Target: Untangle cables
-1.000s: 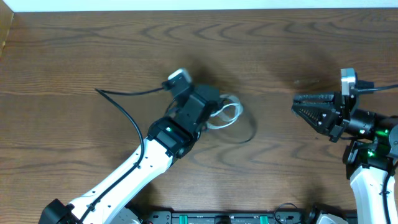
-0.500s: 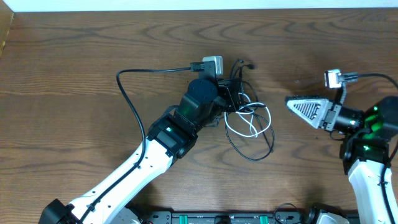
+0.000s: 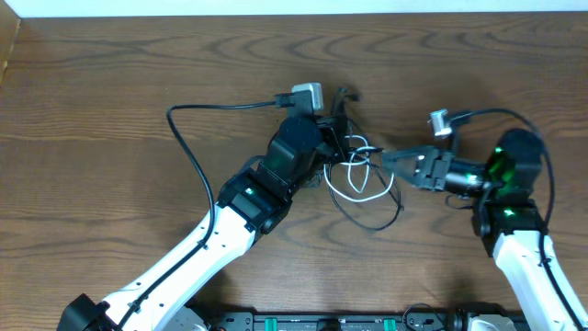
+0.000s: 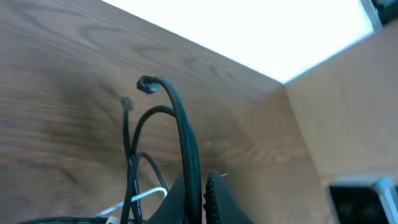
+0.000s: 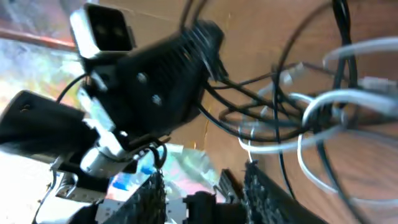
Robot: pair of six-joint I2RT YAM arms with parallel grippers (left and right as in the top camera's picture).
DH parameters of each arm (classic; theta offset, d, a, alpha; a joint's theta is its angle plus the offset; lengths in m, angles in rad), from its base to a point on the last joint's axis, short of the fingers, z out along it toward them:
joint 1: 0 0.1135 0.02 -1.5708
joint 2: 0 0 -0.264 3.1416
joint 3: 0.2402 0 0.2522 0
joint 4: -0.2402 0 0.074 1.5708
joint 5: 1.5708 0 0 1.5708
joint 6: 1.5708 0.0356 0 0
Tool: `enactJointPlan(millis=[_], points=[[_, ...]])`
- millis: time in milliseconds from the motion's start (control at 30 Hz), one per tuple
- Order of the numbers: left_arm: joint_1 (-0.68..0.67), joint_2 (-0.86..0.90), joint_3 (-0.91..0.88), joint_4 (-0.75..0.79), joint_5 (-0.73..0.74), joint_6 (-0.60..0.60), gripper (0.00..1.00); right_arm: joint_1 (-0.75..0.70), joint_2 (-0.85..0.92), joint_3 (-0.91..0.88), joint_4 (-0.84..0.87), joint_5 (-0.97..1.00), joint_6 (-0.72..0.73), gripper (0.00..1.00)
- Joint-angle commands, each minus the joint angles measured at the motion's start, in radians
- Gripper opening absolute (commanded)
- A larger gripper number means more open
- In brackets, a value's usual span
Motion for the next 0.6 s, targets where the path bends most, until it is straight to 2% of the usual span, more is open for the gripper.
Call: enactJointPlan(millis=[0,167,333,567], points=[[0.002,-0.006,0.011,0.007,-0.1,-0.084,0.08,0.049,0.0,0.005,-0.075,0.061,-0.006,0.32],[0.001,-0.006,0.011,-0.027,-0.183,-0.153,0.08,0.079,0.0,0.005,-0.118,0.083,0.025,0.36],[-0.001,-0.006,0.011,-0.034,-0.188,-0.253,0.08,0.142,0.0,0.005,-0.175,0.256,0.144,0.37],[-0.017,-0.006,0.011,-0.038,-0.188,-0.259,0.08,0.199,0.0,0.005,-0.174,0.404,0.271,0.33]])
